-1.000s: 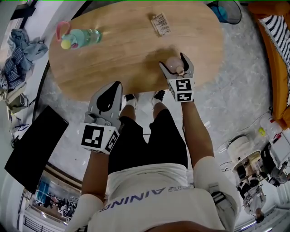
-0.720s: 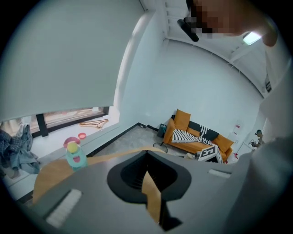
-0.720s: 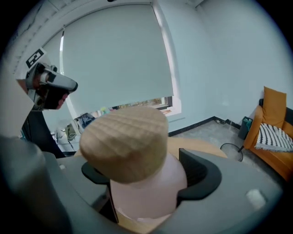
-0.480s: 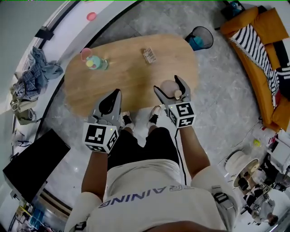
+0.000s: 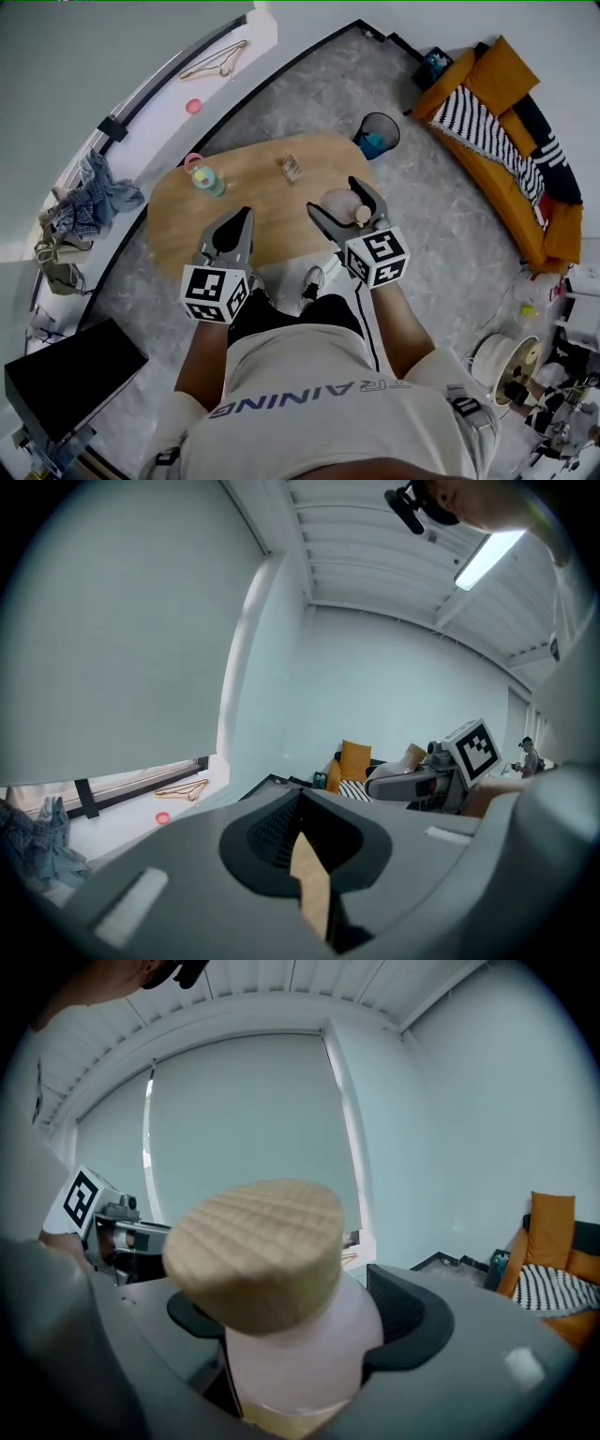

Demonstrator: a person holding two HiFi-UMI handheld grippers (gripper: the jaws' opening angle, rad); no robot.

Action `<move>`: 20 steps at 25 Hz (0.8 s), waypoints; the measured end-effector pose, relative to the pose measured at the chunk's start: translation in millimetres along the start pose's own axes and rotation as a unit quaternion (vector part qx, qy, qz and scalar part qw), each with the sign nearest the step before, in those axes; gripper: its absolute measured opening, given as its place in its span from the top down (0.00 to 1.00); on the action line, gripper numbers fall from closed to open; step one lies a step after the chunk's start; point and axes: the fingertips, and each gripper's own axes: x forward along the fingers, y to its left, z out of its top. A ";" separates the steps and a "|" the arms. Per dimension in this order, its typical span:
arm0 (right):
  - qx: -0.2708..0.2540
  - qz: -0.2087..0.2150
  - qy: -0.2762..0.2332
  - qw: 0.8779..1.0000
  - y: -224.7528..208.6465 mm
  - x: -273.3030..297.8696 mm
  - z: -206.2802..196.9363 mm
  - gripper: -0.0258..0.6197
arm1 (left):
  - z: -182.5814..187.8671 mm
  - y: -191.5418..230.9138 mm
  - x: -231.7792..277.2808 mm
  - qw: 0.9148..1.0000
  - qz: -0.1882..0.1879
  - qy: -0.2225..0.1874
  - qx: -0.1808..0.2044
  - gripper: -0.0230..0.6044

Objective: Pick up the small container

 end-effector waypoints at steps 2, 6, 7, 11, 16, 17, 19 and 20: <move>0.001 0.003 -0.012 1.000 9.7 -19.6 19.4 0.29 | 16.4 -9.4 -13.0 1.000 -0.005 -0.015 0.005 0.96; -0.001 0.008 -0.037 0.999 20.2 -56.0 52.1 0.29 | 46.5 -28.1 -32.1 0.999 -0.013 -0.045 0.021 0.96; -0.002 0.008 -0.043 0.999 21.8 -63.3 58.2 0.29 | 51.8 -31.5 -36.2 0.998 -0.014 -0.050 0.023 0.96; -0.006 0.001 -0.065 0.998 25.8 -81.8 78.6 0.29 | 66.2 -37.6 -47.4 0.997 -0.019 -0.069 0.026 0.96; -0.012 -0.005 -0.081 0.997 27.1 -95.4 91.3 0.29 | 76.3 -49.3 -51.2 0.996 -0.027 -0.083 0.034 0.96; -0.011 -0.005 -0.083 0.996 26.8 -96.7 92.0 0.29 | 77.0 -51.6 -50.6 0.995 -0.029 -0.084 0.035 0.96; -0.009 -0.004 -0.086 0.996 26.4 -99.1 92.5 0.29 | 77.3 -55.9 -49.6 0.995 -0.032 -0.084 0.035 0.96; -0.009 -0.003 -0.086 0.996 26.5 -100.4 92.5 0.29 | 77.1 -57.9 -49.7 0.995 -0.033 -0.084 0.034 0.96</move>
